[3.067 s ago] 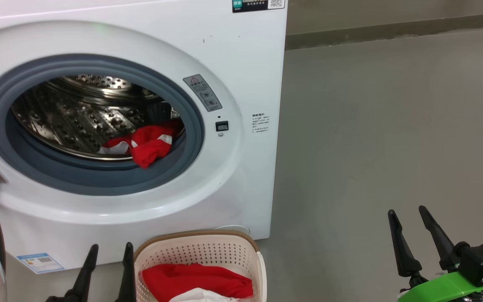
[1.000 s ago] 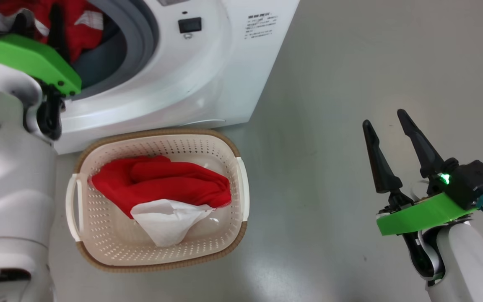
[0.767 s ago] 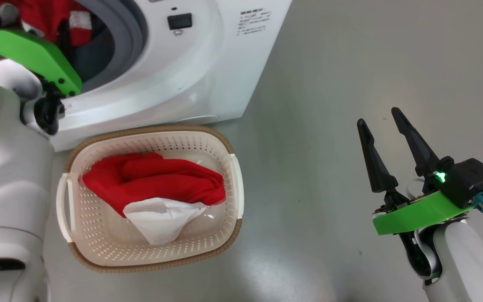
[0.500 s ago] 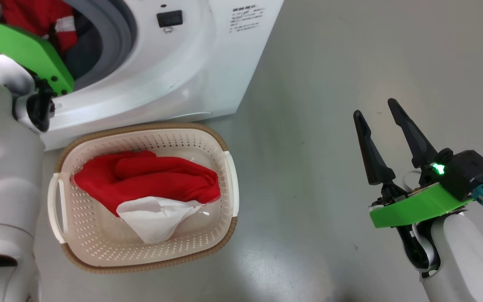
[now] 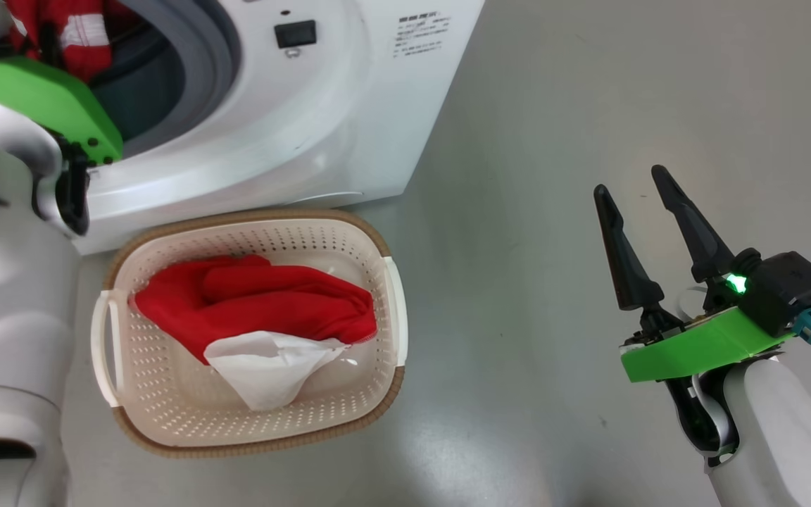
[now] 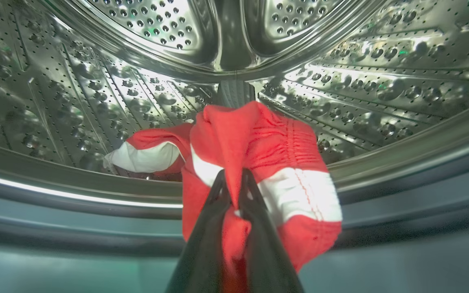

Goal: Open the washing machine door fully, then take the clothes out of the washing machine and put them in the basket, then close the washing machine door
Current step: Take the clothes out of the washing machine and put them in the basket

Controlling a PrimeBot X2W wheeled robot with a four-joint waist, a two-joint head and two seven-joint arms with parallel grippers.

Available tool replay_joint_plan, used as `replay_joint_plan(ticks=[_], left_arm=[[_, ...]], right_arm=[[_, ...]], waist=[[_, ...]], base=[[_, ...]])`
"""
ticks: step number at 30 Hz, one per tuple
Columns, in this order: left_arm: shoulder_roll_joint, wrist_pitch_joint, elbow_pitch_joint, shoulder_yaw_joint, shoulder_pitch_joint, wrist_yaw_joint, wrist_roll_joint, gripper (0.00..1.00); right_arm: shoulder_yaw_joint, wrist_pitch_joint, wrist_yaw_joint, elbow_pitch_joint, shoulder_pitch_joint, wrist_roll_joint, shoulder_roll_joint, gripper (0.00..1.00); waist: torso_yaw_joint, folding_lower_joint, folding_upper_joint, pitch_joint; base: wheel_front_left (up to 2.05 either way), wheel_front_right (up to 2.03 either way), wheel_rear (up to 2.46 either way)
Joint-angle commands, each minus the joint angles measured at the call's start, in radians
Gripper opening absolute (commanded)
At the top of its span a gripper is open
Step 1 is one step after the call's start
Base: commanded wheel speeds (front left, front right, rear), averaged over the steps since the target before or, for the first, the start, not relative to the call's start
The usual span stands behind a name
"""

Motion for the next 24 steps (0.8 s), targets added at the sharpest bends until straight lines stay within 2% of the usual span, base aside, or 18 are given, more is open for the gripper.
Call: replay_joint_plan(ticks=[1, 6, 11, 19, 24], left_arm=[[0.051, -0.024, -0.029, 0.014, 0.019, -0.003, -0.009, 0.00], [0.054, -0.109, -0.049, 0.020, 0.044, -0.029, -0.023, 0.00], [0.057, -0.146, -0.122, 0.025, 0.098, -0.043, -0.023, 0.00], [0.043, -0.148, -0.442, 0.094, 0.290, -0.023, 0.000, 0.00], [0.019, -0.149, -0.590, 0.137, 0.416, -0.024, 0.019, 0.00]], right_arm=[[0.012, -0.006, 0.005, -0.018, 0.008, 0.008, -0.002, 1.00], [0.009, -0.006, 0.005, -0.016, 0.013, 0.008, -0.005, 1.00], [0.007, -0.006, 0.005, -0.015, 0.021, 0.007, -0.006, 1.00], [-0.002, -0.006, 0.005, -0.012, 0.041, 0.005, -0.004, 1.00], [-0.007, -0.006, 0.005, -0.007, 0.064, 0.004, -0.004, 1.00]], waist=[[0.006, 0.0000, 0.0000, -0.005], [0.018, 0.0000, 0.0000, -0.020], [0.027, 0.0000, 0.0000, -0.044], [0.040, 0.0000, 0.0000, -0.098], [0.047, 0.0000, 0.0000, -0.148]], base=[[0.00, 0.00, 0.00], [0.00, 0.00, 0.00], [0.00, 0.00, 0.00], [0.00, 0.00, 0.00], [0.00, 0.00, 0.00]])
